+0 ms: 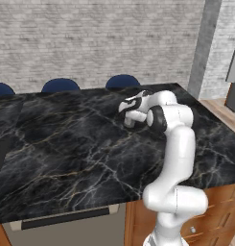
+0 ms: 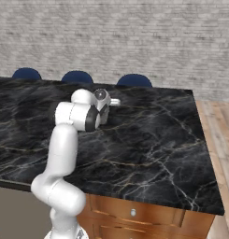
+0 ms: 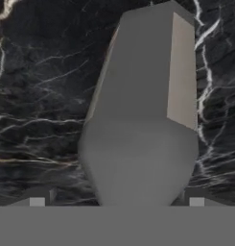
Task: Place the beer and liquor on the top shelf of the fridge to keep them out of children's reach, and place the sweet potato on lower shelves for easy access.
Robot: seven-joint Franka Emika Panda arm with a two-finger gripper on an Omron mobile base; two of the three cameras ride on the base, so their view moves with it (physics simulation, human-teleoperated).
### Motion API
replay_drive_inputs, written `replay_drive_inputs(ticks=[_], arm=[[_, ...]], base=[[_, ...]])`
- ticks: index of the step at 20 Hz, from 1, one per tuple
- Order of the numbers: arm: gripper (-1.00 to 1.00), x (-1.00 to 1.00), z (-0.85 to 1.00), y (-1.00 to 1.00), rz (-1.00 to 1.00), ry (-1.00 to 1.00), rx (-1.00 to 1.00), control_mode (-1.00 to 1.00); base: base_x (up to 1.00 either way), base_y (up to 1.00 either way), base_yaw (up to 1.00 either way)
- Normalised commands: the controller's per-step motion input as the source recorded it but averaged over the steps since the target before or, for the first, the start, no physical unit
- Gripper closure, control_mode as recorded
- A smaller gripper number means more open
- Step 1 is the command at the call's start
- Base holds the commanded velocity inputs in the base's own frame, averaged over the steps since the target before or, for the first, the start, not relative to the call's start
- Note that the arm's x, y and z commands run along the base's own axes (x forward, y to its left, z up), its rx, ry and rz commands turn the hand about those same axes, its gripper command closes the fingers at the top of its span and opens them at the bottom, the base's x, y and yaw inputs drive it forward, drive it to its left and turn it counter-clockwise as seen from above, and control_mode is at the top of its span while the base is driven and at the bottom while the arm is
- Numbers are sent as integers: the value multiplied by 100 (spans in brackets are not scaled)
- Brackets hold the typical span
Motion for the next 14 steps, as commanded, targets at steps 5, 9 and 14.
replay_drive_inputs(ticks=[5,9,14], arm=[[100,11,-8,2,0,0,0,-100],[100,8,-3,0,3,1,0,-100],[100,0,-1,2,0,0,0,-100]], base=[[0,0,0],[0,0,0],[0,0,0]])
